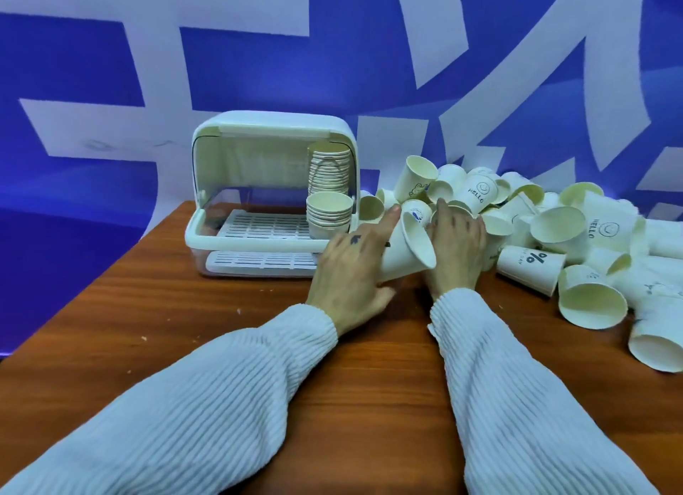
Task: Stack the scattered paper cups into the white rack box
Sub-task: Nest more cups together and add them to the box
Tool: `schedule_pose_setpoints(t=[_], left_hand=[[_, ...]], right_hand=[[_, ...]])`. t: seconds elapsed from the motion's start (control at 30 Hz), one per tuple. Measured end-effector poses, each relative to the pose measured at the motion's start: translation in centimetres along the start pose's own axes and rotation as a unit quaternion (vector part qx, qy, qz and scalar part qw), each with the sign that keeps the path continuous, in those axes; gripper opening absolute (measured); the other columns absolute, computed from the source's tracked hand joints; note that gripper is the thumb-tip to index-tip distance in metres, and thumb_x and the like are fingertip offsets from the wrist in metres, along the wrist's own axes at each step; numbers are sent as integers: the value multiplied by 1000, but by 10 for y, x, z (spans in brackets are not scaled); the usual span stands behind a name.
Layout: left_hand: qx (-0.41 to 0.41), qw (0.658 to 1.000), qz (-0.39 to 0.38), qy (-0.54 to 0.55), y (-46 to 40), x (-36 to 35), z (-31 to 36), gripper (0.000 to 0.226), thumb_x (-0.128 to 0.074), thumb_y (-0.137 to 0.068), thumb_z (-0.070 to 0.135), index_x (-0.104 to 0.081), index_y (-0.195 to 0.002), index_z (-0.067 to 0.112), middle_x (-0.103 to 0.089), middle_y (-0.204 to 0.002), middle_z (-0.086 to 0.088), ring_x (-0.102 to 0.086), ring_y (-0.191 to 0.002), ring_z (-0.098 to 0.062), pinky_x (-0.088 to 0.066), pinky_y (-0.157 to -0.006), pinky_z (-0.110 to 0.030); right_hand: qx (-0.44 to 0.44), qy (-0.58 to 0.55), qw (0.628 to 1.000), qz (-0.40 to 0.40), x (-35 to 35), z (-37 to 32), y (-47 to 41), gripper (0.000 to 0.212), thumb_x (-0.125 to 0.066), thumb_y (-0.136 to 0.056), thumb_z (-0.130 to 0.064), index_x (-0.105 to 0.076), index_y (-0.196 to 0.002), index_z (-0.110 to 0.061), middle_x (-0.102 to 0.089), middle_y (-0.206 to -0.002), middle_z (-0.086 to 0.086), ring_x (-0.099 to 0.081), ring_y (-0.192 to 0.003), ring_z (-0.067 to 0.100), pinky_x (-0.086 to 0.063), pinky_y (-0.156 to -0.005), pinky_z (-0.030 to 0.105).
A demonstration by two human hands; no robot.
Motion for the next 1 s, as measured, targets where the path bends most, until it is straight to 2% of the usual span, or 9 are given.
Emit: schedule_pose_setpoints(t=[0.17, 0.27, 0.37, 0.47, 0.53, 0.6, 0.77, 0.87, 1.0], left_hand=[[-8, 1000, -7, 12, 0, 1, 3, 120, -89, -53, 21, -23, -153, 19, -64, -111, -8, -52, -102, -23, -47, -92, -40], [-14, 1000, -7, 8, 1, 3, 5, 121, -89, -51, 21, -24, -153, 17, -64, -110, -7, -57, -98, -25, -48, -89, -38], [-22, 1000, -4, 4, 1, 3, 6, 122, -91, -50, 22, -25, -153, 17, -65, -109, -7, -61, -94, -28, -49, -88, -39], [-14, 1000, 5, 3, 1, 4, 4, 122, -91, -49, 22, -27, -152, 16, -64, -108, -7, -58, -94, -25, -49, -85, -37], [3, 1000, 16, 4, 1, 3, 1, 119, -90, -49, 22, -30, -152, 15, -64, -107, -6, -48, -93, -19, -44, -82, -34], [24, 1000, 11, 16, 1, 1, -4, 117, -87, -53, 21, -28, -154, 17, -64, -110, -8, -46, -95, -20, -38, -82, -32], [68, 997, -15, 45, 3, -4, -11, 114, -81, -62, 21, -19, -157, 26, -62, -117, -9, -57, -97, -32, -40, -87, -35], [75, 996, -17, 46, 4, -5, -11, 114, -80, -63, 21, -16, -157, 29, -61, -119, -9, -56, -96, -32, -41, -86, -36], [87, 994, -29, 59, 1, -10, -14, 111, -80, -68, 25, -13, -157, 31, -60, -125, -8, -59, -101, -34, -45, -89, -41]], right_hand=[[-41, 41, 997, -42, 12, 8, 5, 45, -49, -99, -32, -58, -138, -12, -74, -102, 21, -62, -109, 40, -29, -119, 54], [-67, 31, 995, -61, 20, 12, 12, 38, -59, -95, -22, -60, -132, -12, -72, -90, 25, -59, -110, 43, -28, -120, 53], [-79, 47, 993, -67, 18, 15, 14, 31, -60, -93, -20, -68, -122, -14, -73, -94, 23, -60, -111, 41, -29, -119, 49], [-88, 47, 993, -56, 13, 17, 10, 28, -57, -97, -28, -72, -120, -20, -75, -101, 17, -61, -112, 36, -33, -104, 44], [-92, 8, 996, -17, 17, 17, 9, 29, -57, -100, -29, -73, -122, -21, -74, -106, 18, -61, -111, 38, -38, -96, 46], [-94, -29, 995, -4, 22, 13, 11, 31, -56, -101, -27, -73, -126, -22, -72, -111, 20, -61, -108, 43, -45, -91, 48], [-69, -109, 991, 28, 37, 2, 17, 29, -55, -95, -16, -60, -124, -19, -72, -98, 17, -66, -94, 42, -47, -79, 48], [-65, -154, 985, 40, 41, 4, 20, 27, -57, -98, -20, -55, -124, -18, -71, -102, 16, -64, -97, 41, -47, -79, 48], [-71, -161, 984, 31, 47, 7, 21, 26, -61, -101, -27, -59, -126, -20, -72, -108, 12, -63, -103, 38, -46, -81, 43]])
Point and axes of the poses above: each hand's wrist, its own y-axis away from the middle knuckle, its own x-axis out of the back of the hand, z = x × y, the point moved 7 cm from there along -y, towards the middle knuckle
